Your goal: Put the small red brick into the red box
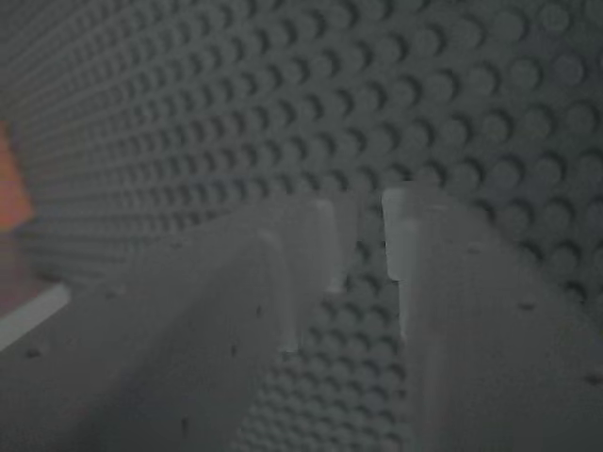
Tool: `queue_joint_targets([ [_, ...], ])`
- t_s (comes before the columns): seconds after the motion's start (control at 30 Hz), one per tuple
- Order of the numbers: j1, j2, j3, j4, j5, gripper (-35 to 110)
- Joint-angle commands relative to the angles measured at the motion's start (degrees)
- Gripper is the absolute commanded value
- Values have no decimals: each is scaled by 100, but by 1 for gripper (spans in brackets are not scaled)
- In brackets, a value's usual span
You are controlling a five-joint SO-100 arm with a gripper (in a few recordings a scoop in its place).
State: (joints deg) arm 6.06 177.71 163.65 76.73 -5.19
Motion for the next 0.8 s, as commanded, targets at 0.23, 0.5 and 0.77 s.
queue_joint_targets([
  [0.23, -396, 677, 26, 369, 53, 0],
  [0.5, -615, 686, 26, 378, 237, 0],
  [0.77, -633, 686, 26, 378, 272, 0],
])
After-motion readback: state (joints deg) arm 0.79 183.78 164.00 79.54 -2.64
